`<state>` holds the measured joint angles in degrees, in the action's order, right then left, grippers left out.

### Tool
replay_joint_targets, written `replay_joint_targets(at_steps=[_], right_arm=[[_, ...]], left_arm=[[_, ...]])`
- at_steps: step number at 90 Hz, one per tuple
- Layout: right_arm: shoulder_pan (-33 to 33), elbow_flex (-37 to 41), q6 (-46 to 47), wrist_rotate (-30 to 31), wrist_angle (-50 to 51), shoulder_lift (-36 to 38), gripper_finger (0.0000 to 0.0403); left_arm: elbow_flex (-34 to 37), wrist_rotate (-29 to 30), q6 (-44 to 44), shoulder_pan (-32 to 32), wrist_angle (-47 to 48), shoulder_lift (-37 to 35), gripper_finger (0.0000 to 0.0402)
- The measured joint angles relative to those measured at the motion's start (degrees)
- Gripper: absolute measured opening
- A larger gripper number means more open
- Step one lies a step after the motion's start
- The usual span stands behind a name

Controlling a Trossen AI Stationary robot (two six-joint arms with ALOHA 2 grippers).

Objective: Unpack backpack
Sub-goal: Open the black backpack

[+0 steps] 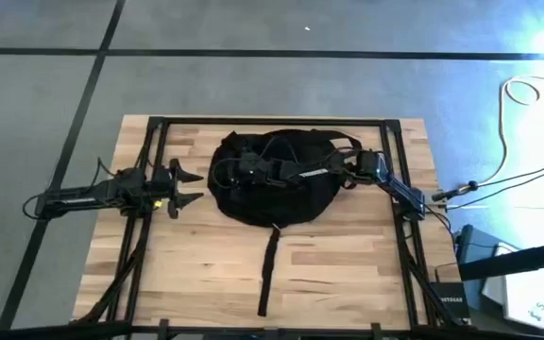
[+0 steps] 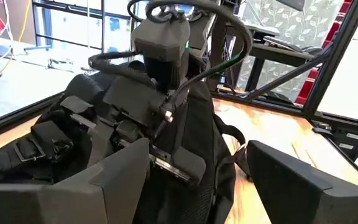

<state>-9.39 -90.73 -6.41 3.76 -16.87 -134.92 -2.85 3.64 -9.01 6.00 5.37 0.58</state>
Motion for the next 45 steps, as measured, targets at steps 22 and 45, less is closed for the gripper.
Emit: replay_joint_targets(at_steps=[22, 45], right_arm=[[0.04, 0.08, -0.45, 3.17, 1.79, 4.59, 0.0027], [-0.44, 0.08, 2.47, 2.76, 5.53, 11.06, 0.0021]], left_arm=[[0.0, -0.01, -0.01, 0.0, 0.05, 0.0, 0.0258], [0.0, -0.01, -0.01, 0.01, 0.01, 0.0, 0.0258]])
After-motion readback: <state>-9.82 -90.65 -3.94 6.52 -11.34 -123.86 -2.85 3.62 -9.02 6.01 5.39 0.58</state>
